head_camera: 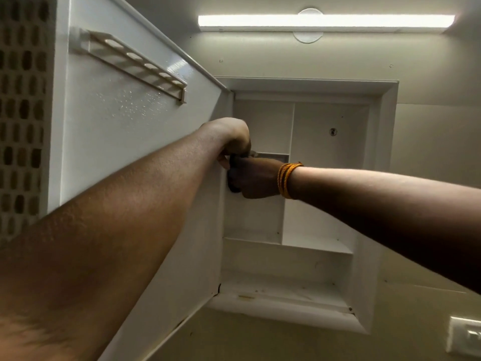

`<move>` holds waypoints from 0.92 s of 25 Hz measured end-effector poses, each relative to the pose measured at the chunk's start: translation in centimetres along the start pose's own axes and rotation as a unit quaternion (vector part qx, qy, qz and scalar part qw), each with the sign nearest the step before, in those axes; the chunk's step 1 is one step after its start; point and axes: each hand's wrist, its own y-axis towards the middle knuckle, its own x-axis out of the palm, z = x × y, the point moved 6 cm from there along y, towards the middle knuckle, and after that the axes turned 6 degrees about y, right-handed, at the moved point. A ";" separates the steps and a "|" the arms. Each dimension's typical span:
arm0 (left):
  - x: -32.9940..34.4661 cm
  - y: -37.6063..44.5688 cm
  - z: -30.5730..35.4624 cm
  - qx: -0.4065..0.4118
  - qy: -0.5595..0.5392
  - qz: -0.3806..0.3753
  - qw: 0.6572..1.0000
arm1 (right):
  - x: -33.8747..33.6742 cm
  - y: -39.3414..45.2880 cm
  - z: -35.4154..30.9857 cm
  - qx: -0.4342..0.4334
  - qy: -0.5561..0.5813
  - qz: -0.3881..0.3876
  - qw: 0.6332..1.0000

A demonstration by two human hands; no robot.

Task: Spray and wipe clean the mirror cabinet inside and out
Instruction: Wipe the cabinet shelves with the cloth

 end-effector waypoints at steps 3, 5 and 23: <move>-0.1 -0.6 -0.4 -0.002 -0.018 0.017 1.000 | 0.3 -0.3 0.8 0.065 -0.051 -0.087 0.993; 0.1 -0.9 -0.7 -0.010 -0.016 0.033 0.999 | 0.0 -0.7 0.6 0.084 -0.029 -0.134 0.987; 2.1 -1.9 -0.1 0.063 0.121 0.176 0.975 | -2.9 -3.3 -8.1 0.189 0.320 -0.188 0.909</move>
